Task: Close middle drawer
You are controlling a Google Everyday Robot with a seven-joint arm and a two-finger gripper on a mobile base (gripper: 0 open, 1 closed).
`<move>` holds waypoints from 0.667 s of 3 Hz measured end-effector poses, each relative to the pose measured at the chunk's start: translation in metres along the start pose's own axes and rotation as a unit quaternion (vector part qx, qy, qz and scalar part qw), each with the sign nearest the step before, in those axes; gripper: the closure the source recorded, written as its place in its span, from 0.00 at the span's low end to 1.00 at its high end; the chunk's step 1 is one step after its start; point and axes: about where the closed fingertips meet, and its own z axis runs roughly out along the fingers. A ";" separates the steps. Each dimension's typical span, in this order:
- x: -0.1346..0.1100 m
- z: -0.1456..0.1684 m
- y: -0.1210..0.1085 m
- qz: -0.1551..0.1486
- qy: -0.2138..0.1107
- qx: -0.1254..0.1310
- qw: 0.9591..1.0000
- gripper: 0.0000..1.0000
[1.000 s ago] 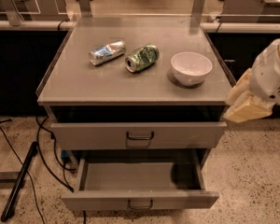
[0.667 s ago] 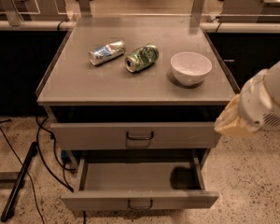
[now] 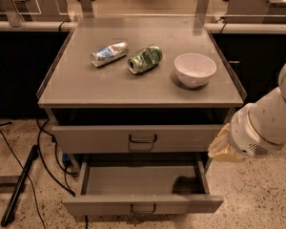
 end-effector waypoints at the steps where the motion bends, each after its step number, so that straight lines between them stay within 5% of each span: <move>1: 0.004 0.009 0.002 0.001 0.011 -0.005 1.000 1.00; 2: 0.025 0.050 0.017 0.015 0.017 -0.023 0.999 1.00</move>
Offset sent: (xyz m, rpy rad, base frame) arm -0.0286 -0.0081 -0.1321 -0.0068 0.1346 -0.0428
